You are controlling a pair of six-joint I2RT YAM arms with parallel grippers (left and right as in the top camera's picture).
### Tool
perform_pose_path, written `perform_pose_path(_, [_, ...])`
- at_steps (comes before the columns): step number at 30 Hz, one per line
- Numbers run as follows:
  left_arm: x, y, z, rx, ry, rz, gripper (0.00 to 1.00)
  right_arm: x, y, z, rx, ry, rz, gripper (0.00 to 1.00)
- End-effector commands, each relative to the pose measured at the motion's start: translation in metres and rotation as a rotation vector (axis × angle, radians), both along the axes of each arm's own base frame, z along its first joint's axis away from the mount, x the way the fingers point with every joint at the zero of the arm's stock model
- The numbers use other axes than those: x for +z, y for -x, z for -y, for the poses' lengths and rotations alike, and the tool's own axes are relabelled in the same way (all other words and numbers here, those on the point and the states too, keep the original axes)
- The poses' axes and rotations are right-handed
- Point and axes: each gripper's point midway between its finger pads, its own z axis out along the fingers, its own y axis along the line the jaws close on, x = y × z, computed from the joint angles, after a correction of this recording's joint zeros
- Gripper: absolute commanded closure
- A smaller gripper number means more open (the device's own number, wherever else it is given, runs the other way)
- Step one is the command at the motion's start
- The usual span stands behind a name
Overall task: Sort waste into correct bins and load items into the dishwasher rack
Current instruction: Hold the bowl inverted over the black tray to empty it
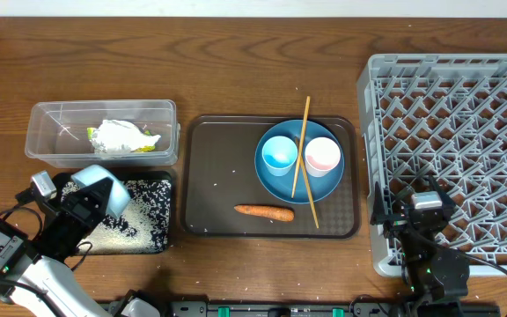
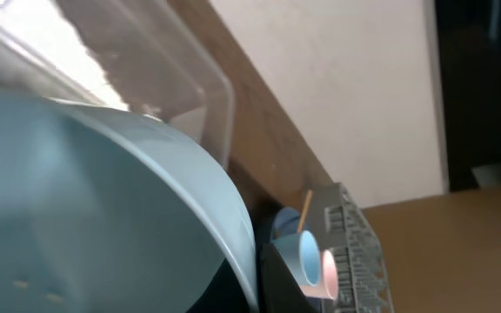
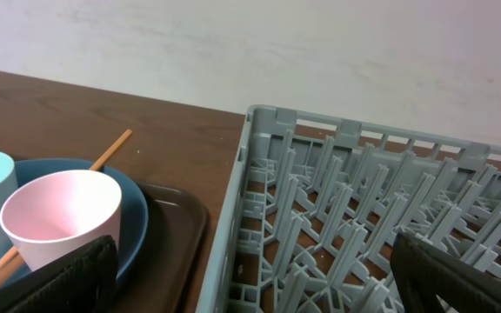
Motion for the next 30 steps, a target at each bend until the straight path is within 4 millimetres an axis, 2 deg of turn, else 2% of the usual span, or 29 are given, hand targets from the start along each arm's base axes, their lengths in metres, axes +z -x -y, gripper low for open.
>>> perform_pose_path(1, [-0.015,0.001,-0.003,0.032,0.034,-0.070,0.94,-0.001,0.000,0.001,-0.002,0.011,-0.004,0.01])
perform_pose_path(5, [-0.016,0.000,-0.003,0.024,0.066,-0.069,0.94,-0.001,0.000,0.001,-0.002,0.011,-0.004,0.01])
perform_pose_path(8, [-0.006,-0.003,0.000,-0.008,0.079,0.003,0.94,-0.001,0.000,0.001,-0.002,0.011,-0.004,0.01])
perform_pose_path(20, [-0.009,-0.003,-0.002,-0.002,0.069,-0.007,0.92,-0.001,0.000,0.001,-0.002,0.011,-0.004,0.01])
perform_pose_path(23, [-0.009,-0.003,-0.002,-0.002,0.069,-0.007,0.83,-0.001,0.000,0.001,-0.002,0.011,-0.004,0.01])
perform_pose_path(25, [-0.008,-0.003,-0.002,-0.003,0.070,-0.005,0.83,-0.001,0.000,0.001,-0.002,0.011,-0.004,0.01])
perform_pose_path(26, [-0.006,-0.003,-0.001,-0.009,0.078,0.007,0.92,-0.001,0.000,0.001,-0.002,0.011,-0.004,0.01])
perform_pose_path(27, [-0.002,-0.003,0.001,-0.018,0.088,0.025,0.94,-0.001,0.000,0.001,-0.002,0.011,-0.004,0.01])
perform_pose_path(30, [0.010,-0.004,0.005,-0.053,0.097,0.099,0.94,-0.001,0.000,0.001,-0.002,0.011,-0.004,0.01])
